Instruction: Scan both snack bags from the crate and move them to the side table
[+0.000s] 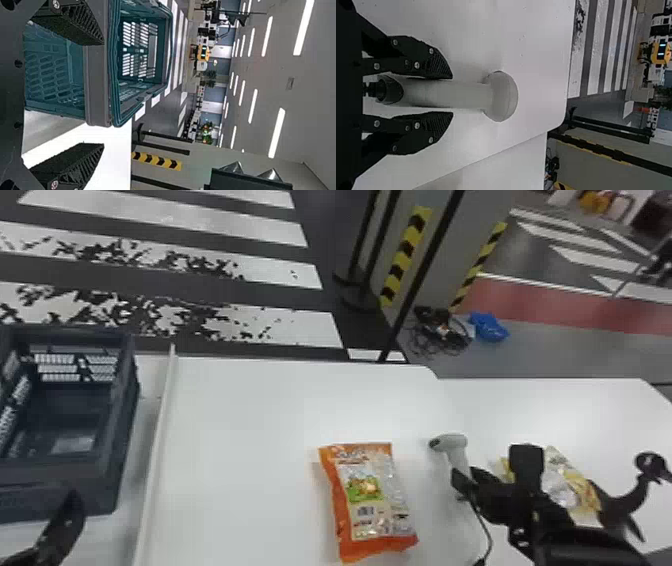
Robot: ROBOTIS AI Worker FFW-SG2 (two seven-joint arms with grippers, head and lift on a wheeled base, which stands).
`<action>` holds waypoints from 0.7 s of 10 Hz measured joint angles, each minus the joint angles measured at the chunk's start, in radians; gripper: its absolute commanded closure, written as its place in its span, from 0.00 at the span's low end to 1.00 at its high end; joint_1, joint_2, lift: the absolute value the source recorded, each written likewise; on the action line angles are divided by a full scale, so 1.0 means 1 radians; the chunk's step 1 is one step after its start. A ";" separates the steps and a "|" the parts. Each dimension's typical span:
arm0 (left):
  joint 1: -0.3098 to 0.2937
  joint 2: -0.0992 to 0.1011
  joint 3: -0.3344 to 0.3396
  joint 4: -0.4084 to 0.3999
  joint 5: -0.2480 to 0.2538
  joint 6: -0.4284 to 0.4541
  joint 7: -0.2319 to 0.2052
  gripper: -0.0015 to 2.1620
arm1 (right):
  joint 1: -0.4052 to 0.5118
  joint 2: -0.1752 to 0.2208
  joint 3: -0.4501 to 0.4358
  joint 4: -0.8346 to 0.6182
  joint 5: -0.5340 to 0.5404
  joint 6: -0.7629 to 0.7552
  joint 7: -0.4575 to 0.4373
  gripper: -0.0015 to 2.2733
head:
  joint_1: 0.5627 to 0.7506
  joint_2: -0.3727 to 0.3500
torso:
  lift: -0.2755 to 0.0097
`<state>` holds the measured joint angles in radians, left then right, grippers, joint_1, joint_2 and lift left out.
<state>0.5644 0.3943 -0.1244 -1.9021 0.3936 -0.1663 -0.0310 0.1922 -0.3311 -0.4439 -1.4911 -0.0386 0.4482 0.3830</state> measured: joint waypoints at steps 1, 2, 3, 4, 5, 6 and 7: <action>0.000 0.000 0.000 0.000 0.001 0.000 0.000 0.04 | 0.001 0.000 0.001 0.000 -0.001 -0.001 -0.005 0.10 | 0.70 0.03 | 0.62; 0.000 0.000 0.000 0.001 0.001 0.000 0.000 0.04 | 0.002 0.001 0.000 0.000 -0.001 -0.001 -0.006 0.05 | 0.70 0.03 | 0.62; 0.000 0.000 0.000 0.001 0.002 0.000 0.000 0.04 | 0.010 0.002 -0.002 -0.010 -0.001 -0.001 -0.022 0.05 | 0.70 0.03 | 0.62; 0.000 0.000 0.000 0.001 0.002 0.000 0.000 0.04 | 0.028 0.009 -0.012 -0.043 -0.002 0.001 -0.030 0.05 | 0.70 0.03 | 0.62; 0.000 0.000 0.000 0.001 0.002 0.000 0.000 0.04 | 0.053 0.020 -0.027 -0.098 -0.012 0.014 -0.032 0.05 | 0.70 0.03 | 0.62; 0.000 0.000 0.000 0.002 0.002 0.000 0.000 0.04 | 0.085 0.031 -0.046 -0.169 -0.036 0.054 -0.032 0.05 | 0.70 0.03 | 0.62; 0.000 0.000 0.000 0.002 0.002 0.000 0.000 0.04 | 0.118 0.039 -0.063 -0.244 -0.076 0.110 -0.023 0.06 | 0.70 0.03 | 0.62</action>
<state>0.5645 0.3942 -0.1242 -1.9006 0.3958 -0.1663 -0.0308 0.3100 -0.2925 -0.5066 -1.7347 -0.1149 0.5587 0.3599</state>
